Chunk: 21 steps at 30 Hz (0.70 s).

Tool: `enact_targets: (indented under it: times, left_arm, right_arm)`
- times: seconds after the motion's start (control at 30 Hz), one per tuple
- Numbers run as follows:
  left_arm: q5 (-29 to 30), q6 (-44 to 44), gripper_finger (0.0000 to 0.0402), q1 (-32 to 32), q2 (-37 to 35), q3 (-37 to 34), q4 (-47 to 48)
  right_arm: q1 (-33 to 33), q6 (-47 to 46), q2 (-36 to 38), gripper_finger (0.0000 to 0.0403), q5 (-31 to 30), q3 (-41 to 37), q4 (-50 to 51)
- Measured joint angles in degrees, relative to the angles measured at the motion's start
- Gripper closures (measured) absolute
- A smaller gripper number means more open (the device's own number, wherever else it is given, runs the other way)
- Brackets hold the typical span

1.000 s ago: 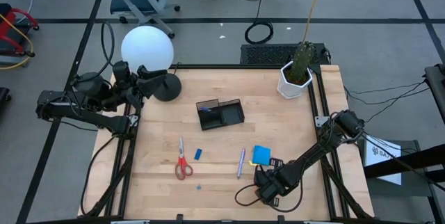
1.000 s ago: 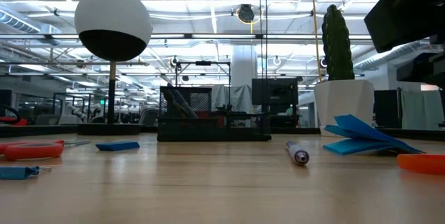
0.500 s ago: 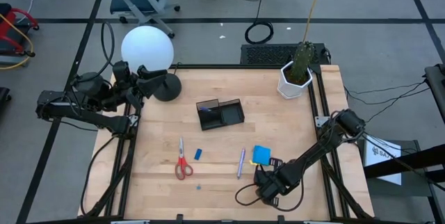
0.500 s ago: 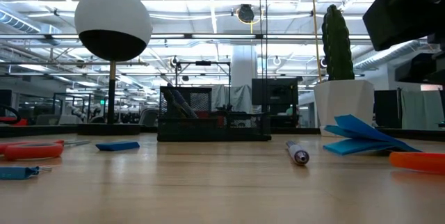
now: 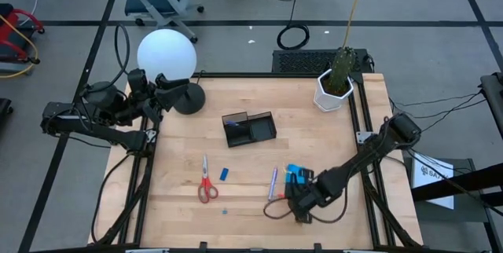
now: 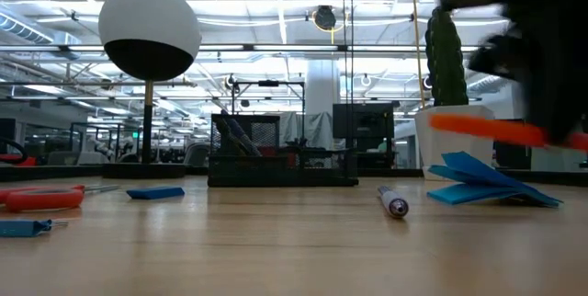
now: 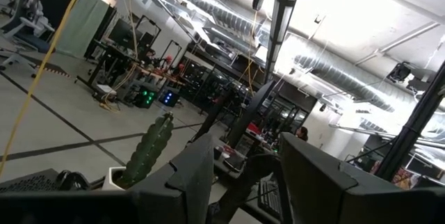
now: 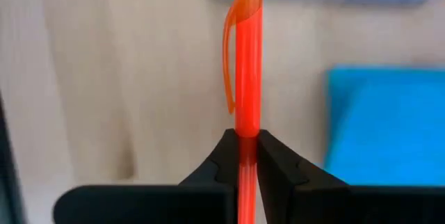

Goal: Pick and place office supplies into organizer
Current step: Put the orange pen into the black desk organizer

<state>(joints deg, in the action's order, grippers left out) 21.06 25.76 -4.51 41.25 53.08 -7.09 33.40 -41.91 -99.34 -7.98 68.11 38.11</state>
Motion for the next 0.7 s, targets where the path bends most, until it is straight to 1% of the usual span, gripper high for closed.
enact_targets:
  times: [0.27, 0.37, 0.7]
  left_arm:
    - [0.02, 0.02, 0.0231, -0.01, -0.01, 0.00, 0.01]
    - [0.00, 0.02, 0.0231, -0.02, -0.02, 0.00, 0.00]
    - [0.00, 0.02, 0.0231, -0.01, -0.01, 0.00, 0.02]
  right_arm:
    - [-6.23, 4.48, 4.07, 0.0385, -1.61, 0.07, -4.75]
    - [-8.88, 6.90, 5.08, 0.0385, -4.16, 0.07, -7.44]
    - [-19.10, 14.97, 5.89, 0.0385, -4.31, 0.10, -22.58]
